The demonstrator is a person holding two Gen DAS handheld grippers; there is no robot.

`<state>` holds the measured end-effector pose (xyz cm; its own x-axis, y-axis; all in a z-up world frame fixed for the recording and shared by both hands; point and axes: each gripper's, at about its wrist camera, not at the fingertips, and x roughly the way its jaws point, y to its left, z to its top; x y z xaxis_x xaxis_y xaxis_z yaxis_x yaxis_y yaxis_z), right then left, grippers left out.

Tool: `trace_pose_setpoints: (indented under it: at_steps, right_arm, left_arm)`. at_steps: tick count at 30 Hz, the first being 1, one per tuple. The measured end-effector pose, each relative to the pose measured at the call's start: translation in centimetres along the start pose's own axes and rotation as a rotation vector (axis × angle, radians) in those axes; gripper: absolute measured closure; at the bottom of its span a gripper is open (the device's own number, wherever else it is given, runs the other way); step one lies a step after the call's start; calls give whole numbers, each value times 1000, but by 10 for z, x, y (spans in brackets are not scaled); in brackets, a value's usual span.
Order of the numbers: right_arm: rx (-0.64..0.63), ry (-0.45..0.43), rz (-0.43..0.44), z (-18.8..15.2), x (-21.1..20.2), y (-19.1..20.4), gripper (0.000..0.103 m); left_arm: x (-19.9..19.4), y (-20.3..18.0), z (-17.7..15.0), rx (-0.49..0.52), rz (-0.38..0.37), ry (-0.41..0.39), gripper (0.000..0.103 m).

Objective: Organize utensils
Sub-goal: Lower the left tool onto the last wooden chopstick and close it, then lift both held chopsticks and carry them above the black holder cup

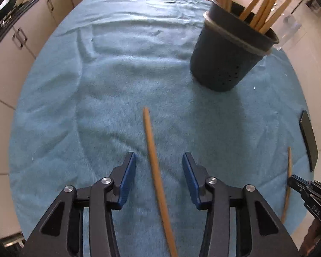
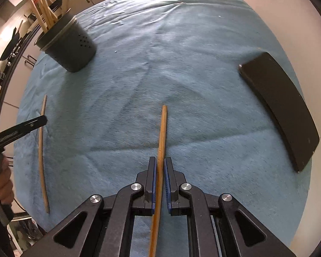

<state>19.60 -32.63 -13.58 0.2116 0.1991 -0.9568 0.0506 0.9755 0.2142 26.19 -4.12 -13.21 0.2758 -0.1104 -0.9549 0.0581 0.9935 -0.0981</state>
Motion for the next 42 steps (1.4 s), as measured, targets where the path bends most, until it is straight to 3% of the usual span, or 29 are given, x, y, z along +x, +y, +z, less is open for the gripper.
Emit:
trace_pose_setpoints:
  at_steps: [2,7,11,13,14,15,19,31,42]
  right_arm:
    - [8,-1,0,-2,-2,-2,95]
    - [15,16,-5,5,0,-4,95]
    - [10,38,-7,14,7,5,86]
    - [-8,34,-14,16,8,9,85]
    - [-12,32,-14,18,8,10,87]
    - [-11,33,-9,20,10,13,96]
    - [-7,32,38,27,11,28,96]
    - [-112,-281,219,19,-104,87,96]
    - [-125,-488,234,-1,-175,87,96]
  left_arm:
    - [1,-3,1,10,5,-2,70]
    - [-2,-10,-13,51,34,-7,77]
    - [-8,-10,-35,57,26,-11,83]
    - [-12,-8,-45,50,20,-13,94]
    - [-13,-5,-49,38,4,-10,95]
    - [-15,-1,-53,25,-18,-7,96]
    - [-31,9,-60,3,-27,-40,96]
    - [-152,21,-67,-7,-57,-295,96]
    - [-203,18,-71,4,-49,-425,96]
